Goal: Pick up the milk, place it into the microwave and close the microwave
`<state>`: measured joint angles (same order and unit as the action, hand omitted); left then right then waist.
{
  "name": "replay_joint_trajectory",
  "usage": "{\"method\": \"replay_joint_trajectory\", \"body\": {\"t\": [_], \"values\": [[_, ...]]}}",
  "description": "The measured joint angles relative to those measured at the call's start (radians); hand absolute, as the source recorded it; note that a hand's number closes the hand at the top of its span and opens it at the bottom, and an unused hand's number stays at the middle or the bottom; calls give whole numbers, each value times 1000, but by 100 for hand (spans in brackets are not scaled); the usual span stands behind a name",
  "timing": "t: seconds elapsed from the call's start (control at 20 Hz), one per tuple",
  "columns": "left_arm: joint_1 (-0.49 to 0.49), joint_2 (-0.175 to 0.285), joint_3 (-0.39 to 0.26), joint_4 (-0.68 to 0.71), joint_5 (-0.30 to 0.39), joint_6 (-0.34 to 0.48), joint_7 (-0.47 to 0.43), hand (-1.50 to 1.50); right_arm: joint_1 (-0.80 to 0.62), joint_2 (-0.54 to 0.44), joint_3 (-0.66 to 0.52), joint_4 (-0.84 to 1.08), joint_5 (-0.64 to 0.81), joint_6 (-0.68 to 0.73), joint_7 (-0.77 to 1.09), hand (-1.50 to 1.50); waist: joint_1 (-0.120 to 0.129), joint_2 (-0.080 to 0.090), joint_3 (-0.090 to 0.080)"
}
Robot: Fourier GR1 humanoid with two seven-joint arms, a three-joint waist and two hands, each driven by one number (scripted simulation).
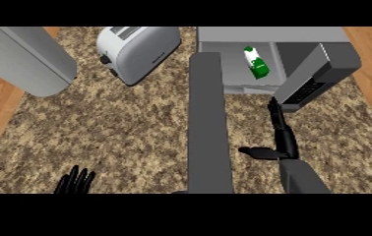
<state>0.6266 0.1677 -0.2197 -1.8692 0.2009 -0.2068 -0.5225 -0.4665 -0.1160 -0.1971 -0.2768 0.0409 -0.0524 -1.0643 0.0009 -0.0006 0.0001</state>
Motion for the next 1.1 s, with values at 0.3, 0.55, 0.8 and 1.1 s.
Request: {"method": "replay_joint_trajectory", "body": {"t": [0.3, 0.55, 0.8, 1.1], "values": [[-68, 20, -50, 52, -43, -44, 33, -150, 105, -68, -1, -110, -25, 54, 8, 150, -10, -2, -1], [-156, 9, -115, 96, -141, -27, 85, 150, 205, -118, -7, -187, -54, 107, 20, -150, -12, -2, -1], [-247, -29, -174, 173, -229, -7, 99, 150, 303, -175, -37, -256, -109, 168, 33, -150, -12, -1, 0], [-365, -114, -189, 309, -303, 77, 96, 150, 351, -249, -80, -269, -171, 224, 52, -150, -6, 0, 0]]}}
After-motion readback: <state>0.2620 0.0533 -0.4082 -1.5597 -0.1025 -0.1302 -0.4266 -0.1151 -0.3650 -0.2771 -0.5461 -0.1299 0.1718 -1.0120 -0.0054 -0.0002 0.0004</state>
